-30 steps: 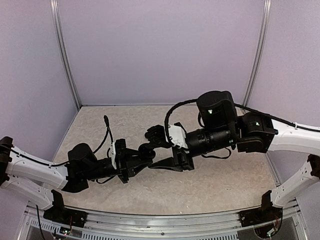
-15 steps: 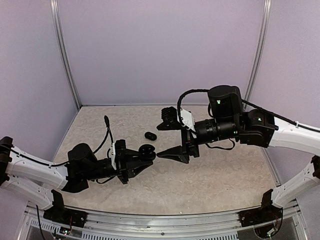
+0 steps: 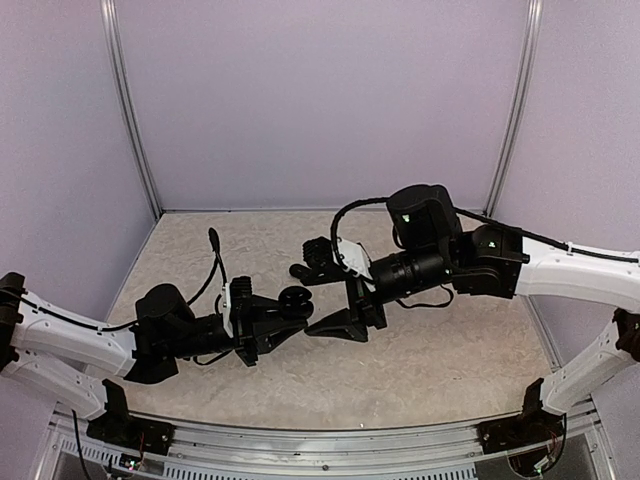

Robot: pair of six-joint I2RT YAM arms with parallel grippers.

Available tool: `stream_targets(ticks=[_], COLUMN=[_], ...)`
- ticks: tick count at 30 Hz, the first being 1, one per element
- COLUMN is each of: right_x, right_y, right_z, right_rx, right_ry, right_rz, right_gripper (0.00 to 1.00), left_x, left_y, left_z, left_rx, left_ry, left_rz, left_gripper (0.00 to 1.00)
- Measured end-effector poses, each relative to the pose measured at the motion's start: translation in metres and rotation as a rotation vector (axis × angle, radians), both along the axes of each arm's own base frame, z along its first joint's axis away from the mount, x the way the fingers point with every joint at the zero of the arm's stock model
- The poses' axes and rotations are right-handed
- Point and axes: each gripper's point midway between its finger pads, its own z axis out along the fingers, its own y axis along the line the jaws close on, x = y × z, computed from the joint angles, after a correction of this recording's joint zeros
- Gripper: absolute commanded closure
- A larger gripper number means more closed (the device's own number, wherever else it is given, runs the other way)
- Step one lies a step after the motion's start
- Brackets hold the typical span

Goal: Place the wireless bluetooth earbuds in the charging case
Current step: Close the charging case with the earbuds.

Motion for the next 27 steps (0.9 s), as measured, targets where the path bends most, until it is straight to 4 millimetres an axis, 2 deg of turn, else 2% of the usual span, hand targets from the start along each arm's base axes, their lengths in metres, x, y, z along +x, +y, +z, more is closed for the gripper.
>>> stream_targets(ticks=[4,9,14,23,27], right_x=[-0.004,-0.009,-0.017,-0.019,-0.013], right_y=[0.001,0.001,0.0,-0.005,-0.008], right_z=[-0.002,0.005,0.007,0.012,0.017], right_rx=[-0.005,0.009,0.015,0.025,0.04], right_ry=[0.015,0.024,0.032,0.043,0.049], right_rz=[0.025,0.063,0.109,0.1,0.063], right_gripper=[0.26,0.42,0.44,0.49,0.51], left_x=[0.0,-0.001,0.001,-0.001,-0.001], left_y=[0.0,0.0,0.002,0.002,0.002], left_z=[0.0,0.002,0.002,0.002,0.002], left_rx=[-0.002,-0.013,-0.018,-0.017,-0.016], left_ry=[0.005,0.019,0.033,0.036,0.035], left_rz=[-0.002,-0.012,-0.013,-0.025,-0.025], left_gripper=[0.94,0.94,0.94,0.94,0.94])
